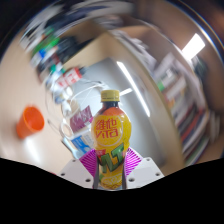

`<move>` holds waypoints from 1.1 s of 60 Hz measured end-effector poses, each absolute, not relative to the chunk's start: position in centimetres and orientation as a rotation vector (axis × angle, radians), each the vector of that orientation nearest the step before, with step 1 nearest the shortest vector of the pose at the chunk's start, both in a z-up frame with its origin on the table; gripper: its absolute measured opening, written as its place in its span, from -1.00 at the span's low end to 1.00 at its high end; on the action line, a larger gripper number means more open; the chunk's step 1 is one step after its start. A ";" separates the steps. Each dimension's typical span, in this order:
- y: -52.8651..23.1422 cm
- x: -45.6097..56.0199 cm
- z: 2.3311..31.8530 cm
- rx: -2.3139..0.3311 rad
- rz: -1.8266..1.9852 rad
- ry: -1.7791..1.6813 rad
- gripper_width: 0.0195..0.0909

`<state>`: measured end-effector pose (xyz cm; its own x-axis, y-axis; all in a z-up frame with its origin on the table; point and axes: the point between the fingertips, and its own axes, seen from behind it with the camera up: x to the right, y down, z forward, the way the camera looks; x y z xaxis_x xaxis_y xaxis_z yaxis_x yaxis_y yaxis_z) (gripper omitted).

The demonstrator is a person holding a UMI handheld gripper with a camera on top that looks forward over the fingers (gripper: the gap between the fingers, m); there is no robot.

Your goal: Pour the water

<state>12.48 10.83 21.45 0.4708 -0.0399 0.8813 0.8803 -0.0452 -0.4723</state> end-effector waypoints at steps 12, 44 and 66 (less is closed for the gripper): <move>7.9 12.7 13.2 -1.724 0.204 -0.021 -0.60; 7.7 14.0 7.5 -1.720 0.113 -0.156 -0.51; 5.6 15.6 6.3 -1.824 0.096 -0.176 0.84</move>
<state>15.62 5.61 6.33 0.9849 0.1709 0.0272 0.0701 -0.2498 -0.9658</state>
